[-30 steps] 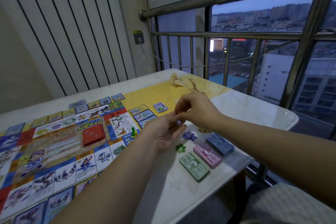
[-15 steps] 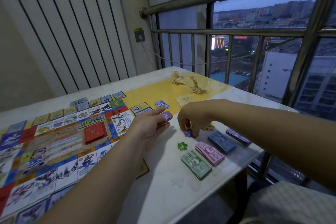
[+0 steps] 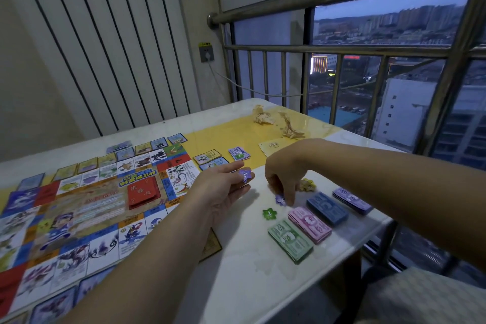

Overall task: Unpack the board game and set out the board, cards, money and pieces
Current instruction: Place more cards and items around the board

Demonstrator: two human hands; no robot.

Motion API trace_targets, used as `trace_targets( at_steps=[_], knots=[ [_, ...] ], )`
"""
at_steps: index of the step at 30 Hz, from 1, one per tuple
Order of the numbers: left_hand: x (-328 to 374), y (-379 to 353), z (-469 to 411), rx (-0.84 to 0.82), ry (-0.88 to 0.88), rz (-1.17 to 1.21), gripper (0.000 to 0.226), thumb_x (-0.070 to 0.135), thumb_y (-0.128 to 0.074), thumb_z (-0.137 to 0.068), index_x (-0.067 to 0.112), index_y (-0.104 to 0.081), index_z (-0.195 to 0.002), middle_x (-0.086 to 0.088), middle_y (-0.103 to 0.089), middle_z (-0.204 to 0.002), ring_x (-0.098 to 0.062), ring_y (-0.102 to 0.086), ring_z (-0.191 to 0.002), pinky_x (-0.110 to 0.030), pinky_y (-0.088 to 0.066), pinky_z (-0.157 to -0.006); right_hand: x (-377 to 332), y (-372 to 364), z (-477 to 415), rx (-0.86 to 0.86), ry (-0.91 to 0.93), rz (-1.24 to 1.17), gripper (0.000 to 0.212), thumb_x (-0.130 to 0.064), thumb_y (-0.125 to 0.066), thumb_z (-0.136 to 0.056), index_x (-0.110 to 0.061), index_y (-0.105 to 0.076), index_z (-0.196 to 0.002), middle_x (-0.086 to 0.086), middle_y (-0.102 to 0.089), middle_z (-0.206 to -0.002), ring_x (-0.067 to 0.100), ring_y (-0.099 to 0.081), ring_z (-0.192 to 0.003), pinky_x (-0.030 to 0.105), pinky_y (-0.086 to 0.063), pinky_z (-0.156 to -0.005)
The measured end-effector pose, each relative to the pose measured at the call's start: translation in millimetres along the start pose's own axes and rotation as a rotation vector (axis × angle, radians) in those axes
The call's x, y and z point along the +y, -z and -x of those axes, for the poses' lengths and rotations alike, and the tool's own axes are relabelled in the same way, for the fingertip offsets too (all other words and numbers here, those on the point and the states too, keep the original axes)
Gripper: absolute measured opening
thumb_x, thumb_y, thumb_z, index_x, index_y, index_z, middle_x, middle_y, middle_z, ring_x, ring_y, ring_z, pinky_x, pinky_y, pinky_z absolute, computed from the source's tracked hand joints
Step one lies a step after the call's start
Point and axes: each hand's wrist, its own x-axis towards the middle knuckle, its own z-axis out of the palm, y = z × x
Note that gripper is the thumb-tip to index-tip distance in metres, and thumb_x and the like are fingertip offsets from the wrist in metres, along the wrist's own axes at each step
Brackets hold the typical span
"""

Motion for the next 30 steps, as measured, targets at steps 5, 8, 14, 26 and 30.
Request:
trace_targets(
  at_steps=[5,8,14,26,30],
  knots=[
    [-0.9,-1.3,-0.2,-0.011,0.001,-0.007,0.027,-0.011,-0.05,-0.09,0.006,-0.064,-0.106,-0.017,-0.061,-0.108,-0.02,-0.064,-0.085,-0.021,-0.057,-0.055,-0.7,-0.6,-0.8,-0.008,-0.024,0.002,0.03,-0.017,-0.077,-0.077,-0.007,-0.065,-0.103,0.005,-0.067,-0.088,0.011,-0.061,-0.064,0.017,-0.05,-0.059],
    [-2.2,-1.3,0.1,-0.012,-0.014,-0.029,0.027,-0.01,-0.05,-0.09,0.006,-0.064,-0.106,-0.019,-0.06,-0.114,-0.02,-0.064,-0.086,-0.021,-0.057,-0.055,-1.2,-0.5,-1.8,-0.028,-0.039,0.036,0.027,-0.022,-0.076,-0.078,-0.009,-0.066,-0.1,-0.001,-0.063,-0.077,0.011,-0.06,-0.065,0.019,-0.05,-0.063],
    [-3.9,1.6,-1.0,-0.005,-0.048,-0.096,0.025,-0.01,-0.054,-0.088,0.006,-0.065,-0.104,-0.018,-0.06,-0.117,-0.024,-0.064,-0.094,-0.023,-0.058,-0.063,2.2,-2.5,-0.9,0.013,0.0,0.068,0.02,-0.025,-0.078,-0.076,-0.014,-0.063,-0.083,-0.002,-0.062,-0.075,0.015,-0.06,-0.07,0.017,-0.045,-0.057],
    [-11.7,-9.0,-0.7,-0.035,-0.068,-0.203,0.026,-0.006,-0.054,-0.09,0.011,-0.062,-0.108,-0.004,-0.068,-0.096,-0.016,-0.065,-0.086,-0.023,-0.055,-0.067,15.6,2.4,19.0,0.206,0.113,-0.282,0.015,-0.02,-0.076,-0.078,-0.022,-0.06,-0.079,-0.005,-0.063,-0.076,0.009,-0.061,-0.069,0.019,-0.049,-0.063],
    [-8.5,-21.1,5.0,-0.096,0.045,-0.026,0.025,-0.007,-0.053,-0.09,0.004,-0.061,-0.11,-0.014,-0.068,-0.093,-0.016,-0.064,-0.078,-0.022,-0.055,-0.06,6.5,13.7,28.4,0.259,0.155,-0.491,0.019,-0.015,-0.078,-0.075,-0.017,-0.062,-0.086,0.001,-0.065,-0.079,0.01,-0.062,-0.07,0.019,-0.054,-0.069]
  ],
)
